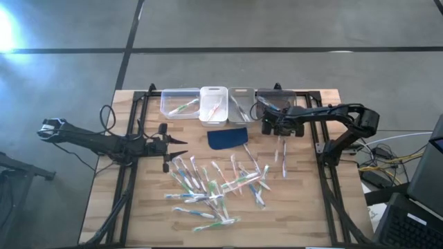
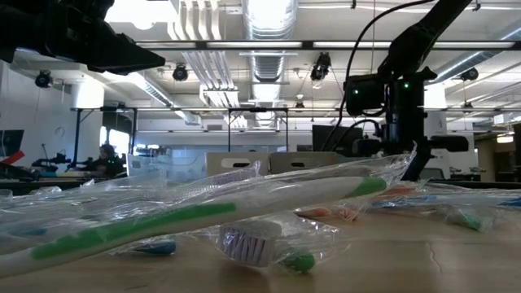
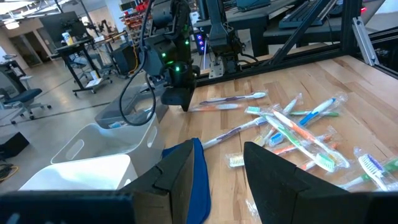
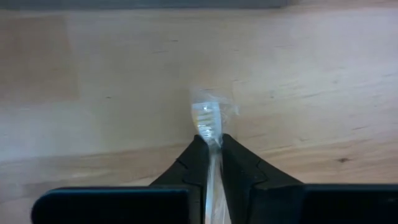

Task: Pick & Place Toothbrushes
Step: Put the orange toothbrush into the white bin

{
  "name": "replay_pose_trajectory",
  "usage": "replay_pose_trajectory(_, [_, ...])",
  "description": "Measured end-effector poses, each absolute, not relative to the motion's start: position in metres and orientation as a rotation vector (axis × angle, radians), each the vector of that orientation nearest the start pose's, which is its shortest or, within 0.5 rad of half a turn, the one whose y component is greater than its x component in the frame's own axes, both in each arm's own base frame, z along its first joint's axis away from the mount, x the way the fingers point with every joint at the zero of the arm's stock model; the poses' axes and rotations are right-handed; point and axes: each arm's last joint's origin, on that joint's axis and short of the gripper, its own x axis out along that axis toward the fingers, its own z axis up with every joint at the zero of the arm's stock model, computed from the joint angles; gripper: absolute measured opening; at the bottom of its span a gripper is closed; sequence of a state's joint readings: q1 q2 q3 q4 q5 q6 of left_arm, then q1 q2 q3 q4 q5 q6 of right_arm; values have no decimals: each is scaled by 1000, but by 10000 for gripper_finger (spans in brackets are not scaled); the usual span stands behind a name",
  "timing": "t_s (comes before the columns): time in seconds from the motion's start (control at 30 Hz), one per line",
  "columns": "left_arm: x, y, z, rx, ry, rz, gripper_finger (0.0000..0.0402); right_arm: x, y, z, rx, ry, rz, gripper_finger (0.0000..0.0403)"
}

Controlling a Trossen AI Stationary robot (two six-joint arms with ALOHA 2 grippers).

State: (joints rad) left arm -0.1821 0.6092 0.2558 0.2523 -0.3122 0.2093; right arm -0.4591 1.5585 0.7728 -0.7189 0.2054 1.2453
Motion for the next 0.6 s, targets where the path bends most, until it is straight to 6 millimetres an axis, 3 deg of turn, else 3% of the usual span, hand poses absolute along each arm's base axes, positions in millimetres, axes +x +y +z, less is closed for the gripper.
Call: replay_pose_trajectory(0.6, [148,-18,217,233,111,119,147,229,-108,157,1069,1097,-1156,18])
